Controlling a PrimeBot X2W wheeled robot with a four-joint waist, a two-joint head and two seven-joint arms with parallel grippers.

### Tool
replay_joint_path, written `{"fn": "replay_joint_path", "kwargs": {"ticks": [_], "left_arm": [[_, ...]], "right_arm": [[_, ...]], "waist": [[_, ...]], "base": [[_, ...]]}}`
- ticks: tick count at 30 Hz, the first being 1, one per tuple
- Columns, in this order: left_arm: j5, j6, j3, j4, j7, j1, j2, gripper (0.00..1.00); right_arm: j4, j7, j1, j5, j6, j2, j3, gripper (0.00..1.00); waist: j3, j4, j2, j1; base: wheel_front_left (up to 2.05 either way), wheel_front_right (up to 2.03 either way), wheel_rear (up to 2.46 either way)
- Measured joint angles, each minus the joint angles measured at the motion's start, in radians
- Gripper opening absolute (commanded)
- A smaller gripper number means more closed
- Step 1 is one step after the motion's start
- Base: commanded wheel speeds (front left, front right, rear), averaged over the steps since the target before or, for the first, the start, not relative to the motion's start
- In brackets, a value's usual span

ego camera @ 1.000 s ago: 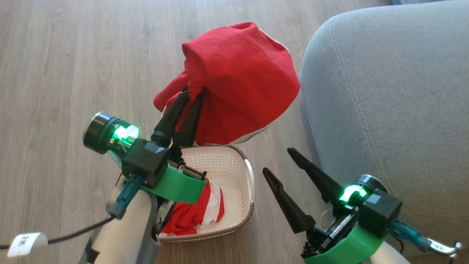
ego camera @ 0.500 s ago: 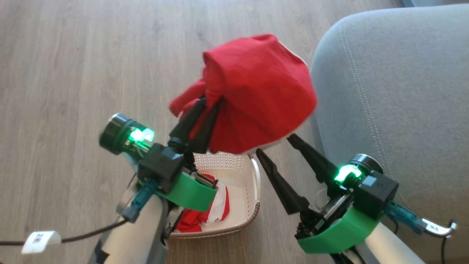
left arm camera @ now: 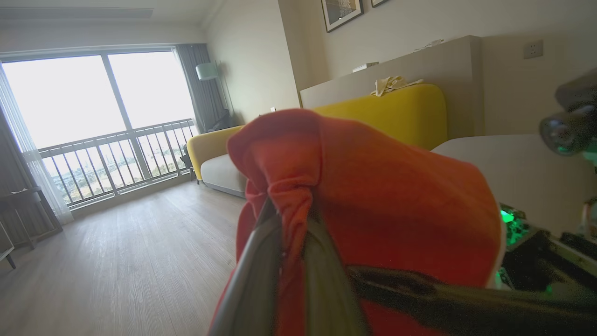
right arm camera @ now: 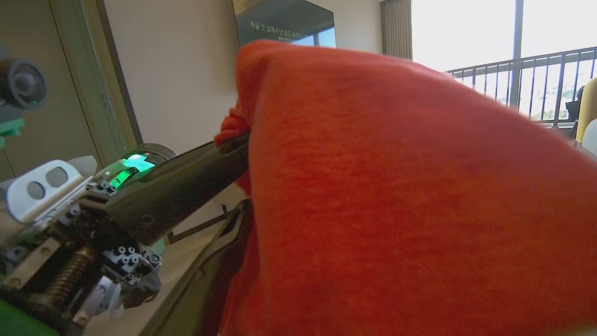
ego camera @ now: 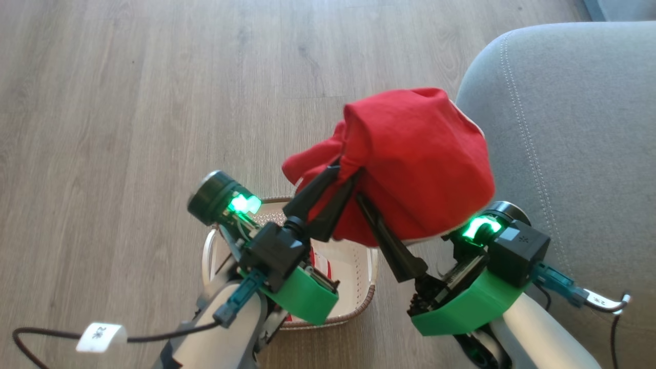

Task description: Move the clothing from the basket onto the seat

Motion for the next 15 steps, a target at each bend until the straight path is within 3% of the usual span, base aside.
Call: {"fn": "replay_joint_path", "kwargs": {"ticks": [4,5,6,7,15], "left_arm": [[0.0,-0.007,-0.016,0.006,0.0,0.001,-0.001,0.0],[0.0,-0.007,-0.024,0.007,0.0,0.001,-0.001,0.0],[0.0,-0.007,-0.03,0.007,0.0,0.001,-0.001,0.0],[0.0,-0.007,-0.032,0.007,0.0,0.002,-0.002,0.0],[0.0,0.002,-0.029,0.005,0.0,0.002,-0.004,0.0]], "right_arm": [[0.006,0.0,-0.002,0.0,0.0,0.016,0.0,1.0],[0.006,0.0,-0.003,0.0,0.0,0.02,0.0,0.7],[0.007,0.0,-0.005,0.0,0.0,0.022,0.0,0.19],[0.009,0.0,-0.006,0.001,0.0,0.023,0.0,0.0],[0.016,0.0,-0.018,-0.003,0.0,0.035,-0.026,0.0]], "waist": [[-0.001,0.007,0.0,0.0],[-0.002,0.009,0.0,0.0],[-0.002,0.011,0.0,0.0],[-0.003,0.012,0.0,0.0],[0.013,0.015,0.0,0.0]], "base": [[0.0,0.0,0.0],[0.0,0.0,0.0],[0.0,0.0,0.0],[0.0,0.0,0.0],[0.0,0.0,0.0]]}}
